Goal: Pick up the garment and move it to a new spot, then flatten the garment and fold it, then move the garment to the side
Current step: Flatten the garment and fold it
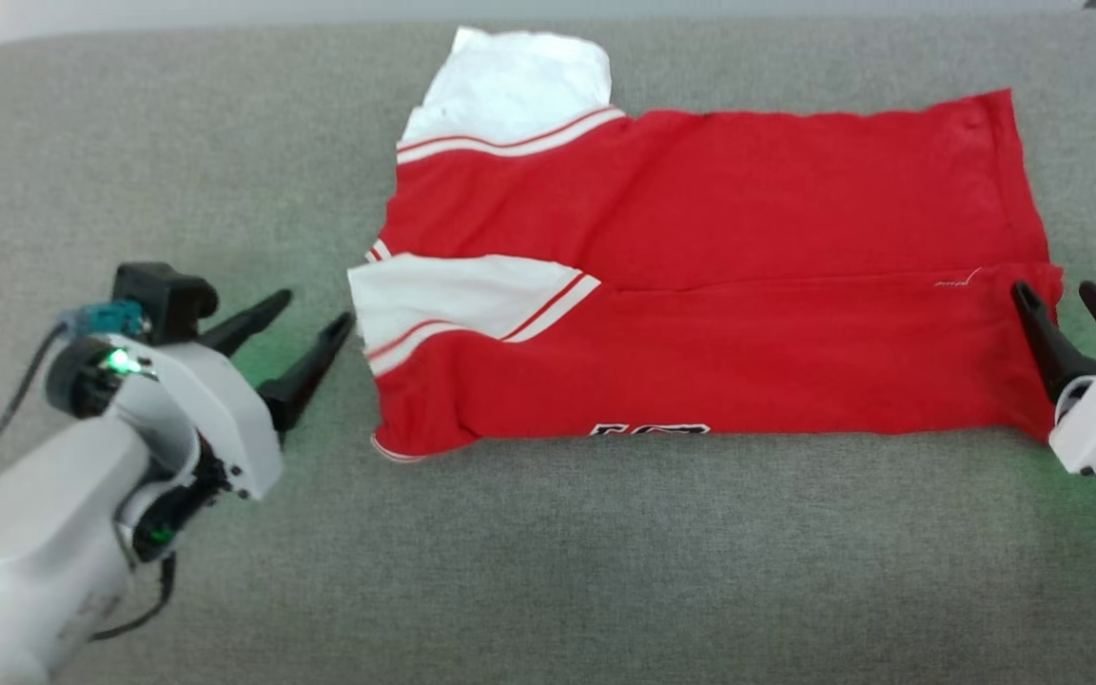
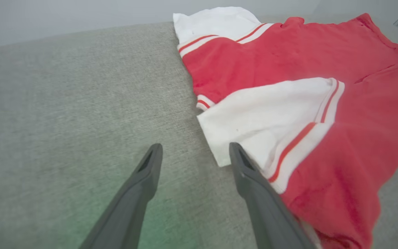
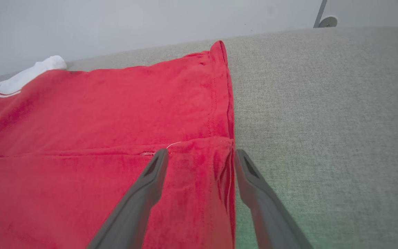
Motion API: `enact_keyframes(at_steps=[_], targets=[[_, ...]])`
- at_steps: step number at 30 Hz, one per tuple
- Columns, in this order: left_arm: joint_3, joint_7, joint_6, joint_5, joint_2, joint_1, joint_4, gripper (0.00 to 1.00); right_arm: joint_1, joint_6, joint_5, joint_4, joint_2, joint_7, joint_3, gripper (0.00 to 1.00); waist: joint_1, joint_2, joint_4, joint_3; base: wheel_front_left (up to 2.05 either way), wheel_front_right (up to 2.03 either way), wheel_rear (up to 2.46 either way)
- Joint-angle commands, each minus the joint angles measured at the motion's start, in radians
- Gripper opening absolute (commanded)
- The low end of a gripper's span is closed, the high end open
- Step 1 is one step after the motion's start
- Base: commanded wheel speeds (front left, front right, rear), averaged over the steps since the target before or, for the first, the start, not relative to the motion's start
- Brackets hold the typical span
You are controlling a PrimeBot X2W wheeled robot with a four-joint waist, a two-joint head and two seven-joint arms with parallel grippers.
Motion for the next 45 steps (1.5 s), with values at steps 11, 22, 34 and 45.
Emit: enact_keyframes(at_steps=[11,22,34,45], targets=[[-0.03,0.374,0.08,-0.19,0.093,0.027,-0.237,1.0,0.074,-0.001,0.009,-0.048,0.023,0.005,-0.008,1.0,0.0,0.0,-0.029,-0.064,0.0,0.0,0.0],[-0.052,0.565,0.139,-0.339,0.093,0.064,-0.278,1.0,0.088,-0.001,0.019,-0.064,0.047,-0.015,-0.002,1.0,0.0,0.0,-0.091,-0.043,0.0,0.0,0.0],[-0.05,0.615,0.051,-0.404,-0.001,0.062,-0.088,0.0,0.062,-0.001,0.025,-0.08,0.03,0.03,0.047,1.0,0.0,0.0,-0.137,-0.016,0.0,0.0,0.0],[-0.057,0.575,0.019,-0.37,-0.032,0.054,-0.055,0.0,-0.017,-0.001,0.035,-0.032,-0.025,0.297,0.148,1.0,0.0,0.0,-0.107,-0.019,0.0,0.0,0.0]])
